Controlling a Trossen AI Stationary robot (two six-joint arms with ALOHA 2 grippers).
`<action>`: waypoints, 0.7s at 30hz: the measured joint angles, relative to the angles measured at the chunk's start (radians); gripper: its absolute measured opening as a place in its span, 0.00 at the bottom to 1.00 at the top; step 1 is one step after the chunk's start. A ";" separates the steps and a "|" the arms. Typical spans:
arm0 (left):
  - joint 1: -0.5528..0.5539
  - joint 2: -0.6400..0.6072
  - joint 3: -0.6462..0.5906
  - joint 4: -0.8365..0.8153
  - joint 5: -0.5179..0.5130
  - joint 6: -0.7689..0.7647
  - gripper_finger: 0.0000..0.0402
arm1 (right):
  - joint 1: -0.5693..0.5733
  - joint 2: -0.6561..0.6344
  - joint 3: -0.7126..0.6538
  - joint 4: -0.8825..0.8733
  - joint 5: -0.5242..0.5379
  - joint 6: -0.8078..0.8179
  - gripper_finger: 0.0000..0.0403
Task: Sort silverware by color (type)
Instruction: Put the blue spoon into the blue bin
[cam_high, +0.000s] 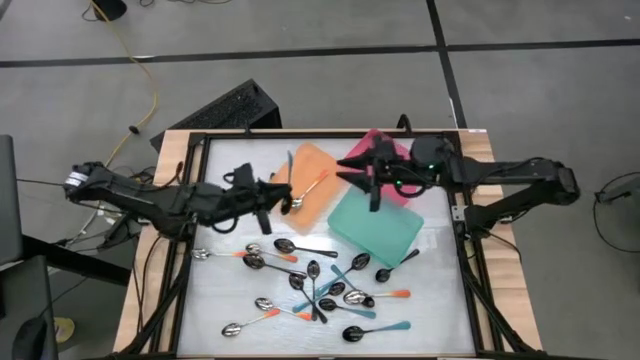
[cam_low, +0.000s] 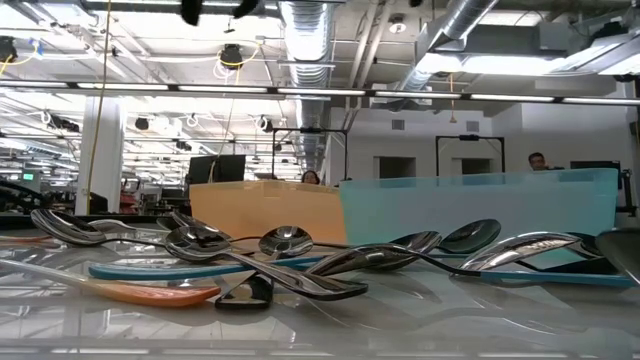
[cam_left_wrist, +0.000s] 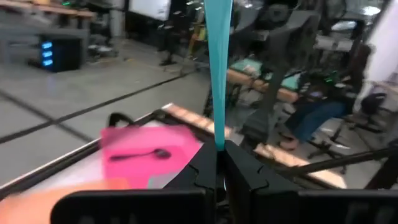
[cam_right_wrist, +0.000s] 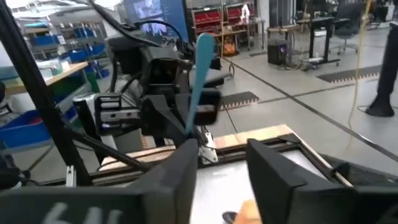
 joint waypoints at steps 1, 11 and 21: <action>0.018 0.017 0.000 0.025 0.034 0.012 0.00 | 0.000 0.019 0.000 0.030 -0.007 0.003 0.45; 0.125 0.158 0.000 0.180 0.311 0.023 0.00 | -0.003 0.167 0.088 0.076 -0.109 0.035 0.63; 0.158 0.166 0.000 0.300 0.432 0.083 0.00 | -0.003 0.215 0.116 0.073 -0.151 0.054 0.63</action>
